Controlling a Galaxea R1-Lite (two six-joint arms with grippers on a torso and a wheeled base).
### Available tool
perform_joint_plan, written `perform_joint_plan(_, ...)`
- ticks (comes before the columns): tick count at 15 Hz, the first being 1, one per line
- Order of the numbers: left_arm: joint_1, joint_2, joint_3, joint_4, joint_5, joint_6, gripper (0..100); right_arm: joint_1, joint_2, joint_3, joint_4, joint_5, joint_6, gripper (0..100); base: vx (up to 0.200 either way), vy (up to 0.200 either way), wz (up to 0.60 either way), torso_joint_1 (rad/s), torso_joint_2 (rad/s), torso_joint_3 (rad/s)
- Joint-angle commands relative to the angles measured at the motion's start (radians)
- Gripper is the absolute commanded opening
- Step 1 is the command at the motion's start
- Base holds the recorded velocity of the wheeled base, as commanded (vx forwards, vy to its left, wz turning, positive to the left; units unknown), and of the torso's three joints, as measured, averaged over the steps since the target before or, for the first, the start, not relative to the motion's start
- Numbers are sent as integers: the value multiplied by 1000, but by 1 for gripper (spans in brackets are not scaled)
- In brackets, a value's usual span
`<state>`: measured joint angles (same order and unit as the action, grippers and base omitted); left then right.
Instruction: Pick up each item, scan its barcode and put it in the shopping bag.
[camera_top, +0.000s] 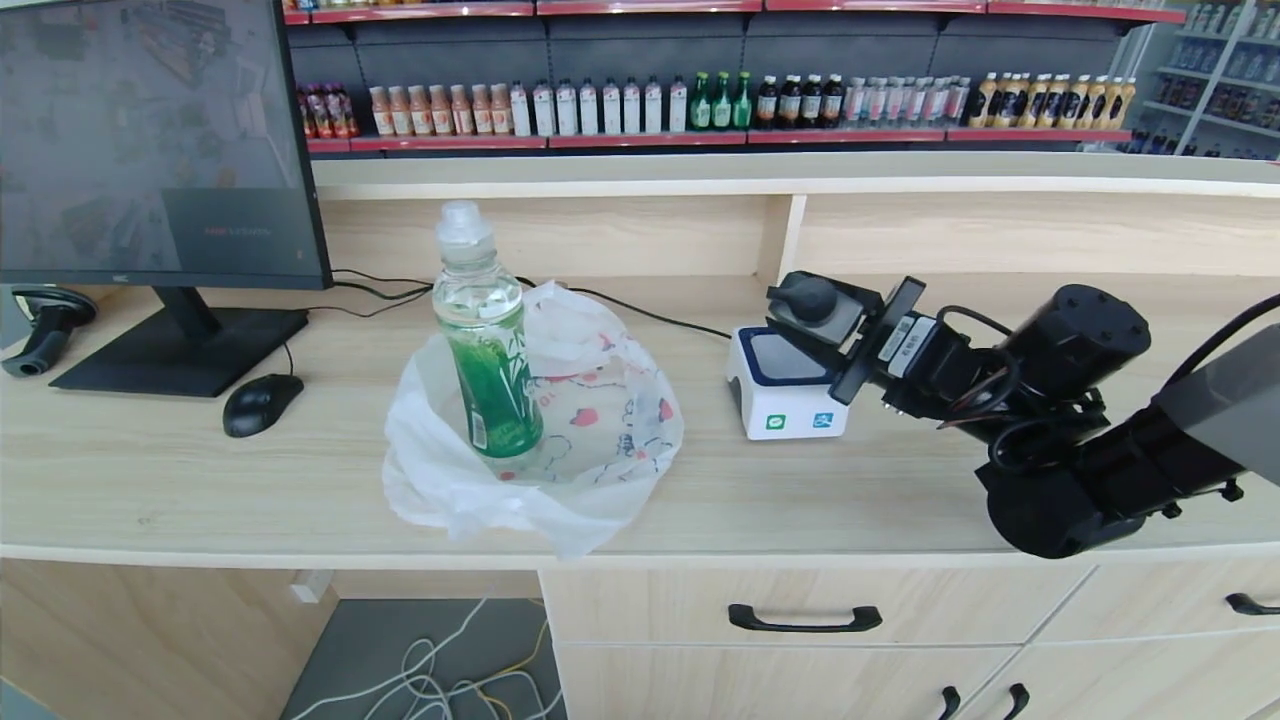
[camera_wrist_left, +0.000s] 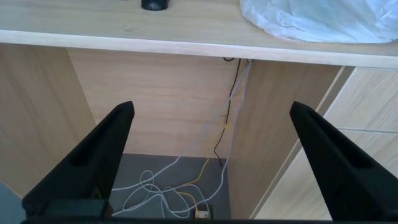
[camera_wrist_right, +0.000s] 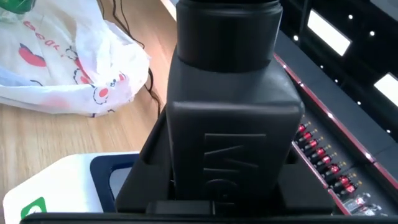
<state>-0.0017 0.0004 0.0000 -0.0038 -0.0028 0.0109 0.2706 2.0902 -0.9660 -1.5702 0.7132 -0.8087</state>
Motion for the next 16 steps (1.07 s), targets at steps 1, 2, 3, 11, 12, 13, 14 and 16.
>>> perform_joint_plan(1,0,0,0,-1,0,0,100,4,33,-14,-1,0,-6,0,0,0,0,0,0,0)
perform_joint_plan(2,0,0,0,-1,0,0,100,5,44,-19,-1,0,-9,0,0,0,0,0,0,0)
perform_joint_plan(3,0,0,0,-1,0,0,100,5,47,-23,-1,0,-10,0,0,0,0,0,0,0)
perform_joint_plan(11,0,0,0,-1,0,0,100,7,56,-43,-1,0,-13,0,0,0,0,0,0,0)
perform_joint_plan(12,0,0,0,-1,0,0,100,7,56,-46,-1,-8,-12,0,0,0,0,0,0,0)
perform_joint_plan(13,0,0,0,-1,0,0,100,10,51,-48,-1,-20,-6,0,0,0,0,0,0,0)
perform_joint_plan(14,0,0,0,-1,0,1,100,22,47,-45,-1,-46,5,0,0,0,0,0,0,0)
perform_joint_plan(16,0,0,0,-1,0,1,100,64,27,-56,-1,-199,105,0,0,0,0,0,0,0)
